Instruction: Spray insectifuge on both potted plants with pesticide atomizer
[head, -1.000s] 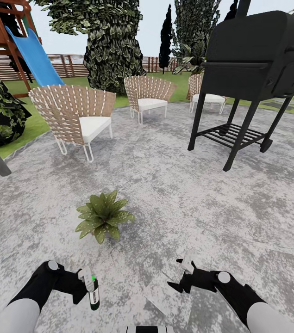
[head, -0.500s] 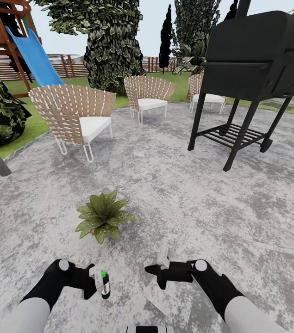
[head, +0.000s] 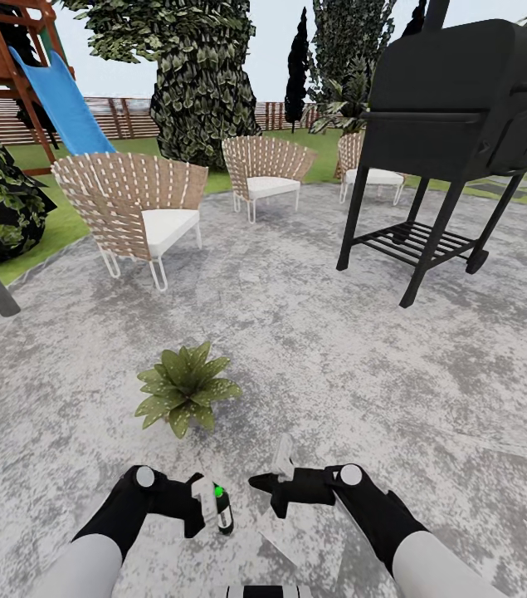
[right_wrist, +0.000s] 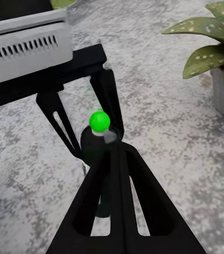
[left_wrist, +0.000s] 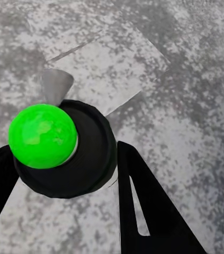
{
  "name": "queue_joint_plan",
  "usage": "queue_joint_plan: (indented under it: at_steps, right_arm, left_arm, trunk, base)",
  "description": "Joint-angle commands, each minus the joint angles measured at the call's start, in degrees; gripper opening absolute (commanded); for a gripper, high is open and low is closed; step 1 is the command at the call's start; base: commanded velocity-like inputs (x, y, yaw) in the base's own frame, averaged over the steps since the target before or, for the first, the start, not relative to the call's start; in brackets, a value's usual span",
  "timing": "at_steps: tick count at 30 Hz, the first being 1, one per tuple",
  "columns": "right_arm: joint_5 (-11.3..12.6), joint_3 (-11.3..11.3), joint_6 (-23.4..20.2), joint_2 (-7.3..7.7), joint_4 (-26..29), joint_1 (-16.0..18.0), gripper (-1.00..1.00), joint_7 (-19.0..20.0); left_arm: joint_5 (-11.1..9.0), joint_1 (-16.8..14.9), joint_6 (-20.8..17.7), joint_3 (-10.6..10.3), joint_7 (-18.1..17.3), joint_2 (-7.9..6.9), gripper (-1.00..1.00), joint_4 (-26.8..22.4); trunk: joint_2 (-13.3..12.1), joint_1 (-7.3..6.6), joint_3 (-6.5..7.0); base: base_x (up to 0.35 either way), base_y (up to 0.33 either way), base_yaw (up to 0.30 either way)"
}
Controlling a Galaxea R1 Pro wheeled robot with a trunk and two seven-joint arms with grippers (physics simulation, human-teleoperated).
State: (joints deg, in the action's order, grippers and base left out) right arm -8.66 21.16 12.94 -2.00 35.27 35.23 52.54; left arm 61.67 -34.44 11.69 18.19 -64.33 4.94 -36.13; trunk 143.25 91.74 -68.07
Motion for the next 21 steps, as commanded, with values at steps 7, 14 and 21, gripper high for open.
queue_joint_plan:
  at_steps: [7,14,21]
  right_arm:
    - [-0.6,-0.1,0.4,-0.03,-0.1,0.0,-1.0,0.0]
    - [-0.7,-0.1,0.4,0.06,-0.3,0.0,-1.0,0.0]
    - [-0.7,-0.1,0.4,0.06,-0.4,0.0,-1.0,0.0]
  left_arm:
    - [0.3,0.0,0.4,-4.8,-0.2,1.07,-1.0,0.0]
    - [0.2,-0.1,0.4,-5.2,-0.7,2.25,-1.0,-0.8]
    - [0.1,-0.4,0.3,-5.2,-0.7,2.63,-1.0,-0.9]
  trunk:
    - [0.0,-0.01,-0.05]
    - [0.0,-0.01,-0.05]
    - [0.0,-0.01,-0.05]
  base:
    - [0.0,0.0,0.0]
    - [0.0,0.0,0.0]
    - [0.0,0.0,0.0]
